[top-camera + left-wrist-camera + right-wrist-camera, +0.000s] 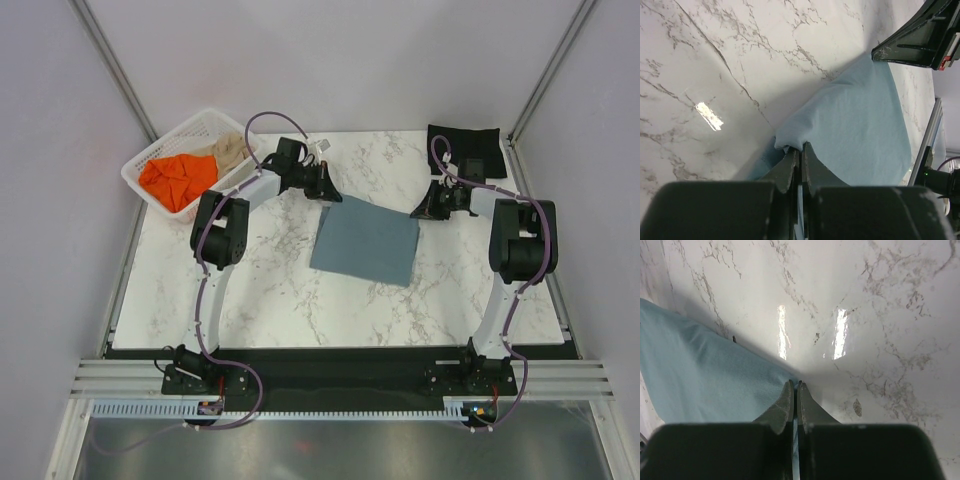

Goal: Fold and stack the t-shirts
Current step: Fold the tshirt

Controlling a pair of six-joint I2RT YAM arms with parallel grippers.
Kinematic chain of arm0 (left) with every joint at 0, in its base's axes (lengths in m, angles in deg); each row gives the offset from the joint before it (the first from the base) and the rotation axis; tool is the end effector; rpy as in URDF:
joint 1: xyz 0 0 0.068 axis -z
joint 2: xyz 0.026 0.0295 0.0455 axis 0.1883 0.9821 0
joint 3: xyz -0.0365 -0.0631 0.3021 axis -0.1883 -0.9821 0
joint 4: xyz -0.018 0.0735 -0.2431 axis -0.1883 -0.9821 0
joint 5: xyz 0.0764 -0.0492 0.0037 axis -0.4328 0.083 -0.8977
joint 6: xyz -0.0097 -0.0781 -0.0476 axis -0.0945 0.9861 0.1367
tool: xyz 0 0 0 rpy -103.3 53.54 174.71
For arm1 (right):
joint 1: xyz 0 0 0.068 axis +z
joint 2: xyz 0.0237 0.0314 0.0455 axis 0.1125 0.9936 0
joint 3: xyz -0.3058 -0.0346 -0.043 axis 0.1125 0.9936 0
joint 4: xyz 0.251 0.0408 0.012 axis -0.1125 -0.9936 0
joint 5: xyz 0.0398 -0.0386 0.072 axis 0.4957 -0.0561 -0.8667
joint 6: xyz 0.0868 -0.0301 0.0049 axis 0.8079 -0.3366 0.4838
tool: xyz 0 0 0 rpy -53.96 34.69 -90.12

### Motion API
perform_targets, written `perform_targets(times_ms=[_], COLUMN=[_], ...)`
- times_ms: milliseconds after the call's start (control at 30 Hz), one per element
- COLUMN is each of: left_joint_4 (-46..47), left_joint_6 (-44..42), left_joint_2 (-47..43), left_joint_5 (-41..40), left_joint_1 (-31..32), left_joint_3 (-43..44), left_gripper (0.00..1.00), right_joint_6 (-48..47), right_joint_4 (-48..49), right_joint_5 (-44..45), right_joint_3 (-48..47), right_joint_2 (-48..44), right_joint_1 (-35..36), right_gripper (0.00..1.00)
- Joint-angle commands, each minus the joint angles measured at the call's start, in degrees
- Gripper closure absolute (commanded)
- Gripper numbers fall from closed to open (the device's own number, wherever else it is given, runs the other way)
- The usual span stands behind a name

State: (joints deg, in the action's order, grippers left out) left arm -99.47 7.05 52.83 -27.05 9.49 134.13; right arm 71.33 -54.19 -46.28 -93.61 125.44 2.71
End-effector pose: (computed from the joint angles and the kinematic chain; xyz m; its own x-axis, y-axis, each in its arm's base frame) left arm 0.5204 -0.2552 0.1546 -0.8433 0.0822 -0.5312 0.4857 0.5397 -0.6876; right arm 0.4555 0.0142 0.1445 -0.8619 0.2605 -0.4351 -0.0349 0.8255 0.5633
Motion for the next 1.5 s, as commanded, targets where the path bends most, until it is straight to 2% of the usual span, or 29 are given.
perform_targets(times_ms=[0,267,400,500,667,867,967,1300,1367,1400,1433,1467], left_joint_4=[0.97,0.97,1.06,1.06,1.32,1.32,1.32,1.32,1.41,1.5,1.58,1.41], left_joint_6=[2.36,3.6,3.95,5.0,6.58,8.78,9.84,10.19,9.75,9.58,9.23,9.22], left_joint_2=[-2.42,-7.33,-9.54,-10.33,-12.17,-10.95,-9.64,-4.01,-4.09,-4.53,-4.7,-4.97], left_joint_5=[2.14,-3.83,-7.79,-11.91,-14.29,-19.82,-25.54,-24.58,-24.49,-24.23,-24.32,-24.23], left_joint_1=[-0.04,-0.12,-0.12,-0.12,-0.12,-0.3,-0.3,-0.47,-0.47,-0.47,-0.47,-0.47], left_joint_3=[2.25,-3.27,-5.57,-6.45,-8.29,-8.99,-9.53,-7.07,-6.54,-6.45,-6.19,-6.1], left_gripper=[0.98,0.98,0.98,0.98,0.98,0.98,0.98,0.98,0.98,0.98,0.98,0.98], right_joint_6=[-0.03,1.38,3.4,5.15,7.88,9.47,9.99,12.1,12.02,12.1,12.19,12.28], right_joint_4=[0.6,3.32,9.9,14.82,19.76,20.55,20.99,21.96,21.52,21.08,20.82,20.47], right_joint_5=[-0.95,0.46,0.81,1.69,2.04,2.65,3.44,2.13,2.04,2.39,2.91,3.18], right_joint_3=[-1.33,0.16,3.94,5.35,6.94,4.83,4.13,-0.44,-1.06,-1.15,-0.89,-0.63], right_joint_2=[-2.48,-8.9,-12.41,-11.98,-12.33,-8.91,-6.36,2.17,2.78,2.7,2.35,1.04], right_joint_1=[0.41,1.55,2.95,3.31,3.31,4.89,4.98,5.24,5.24,5.16,5.24,5.24], right_gripper=[1.0,1.0,1.0,1.0,1.0,1.0,1.0,0.98,0.93,0.86,0.68,0.59])
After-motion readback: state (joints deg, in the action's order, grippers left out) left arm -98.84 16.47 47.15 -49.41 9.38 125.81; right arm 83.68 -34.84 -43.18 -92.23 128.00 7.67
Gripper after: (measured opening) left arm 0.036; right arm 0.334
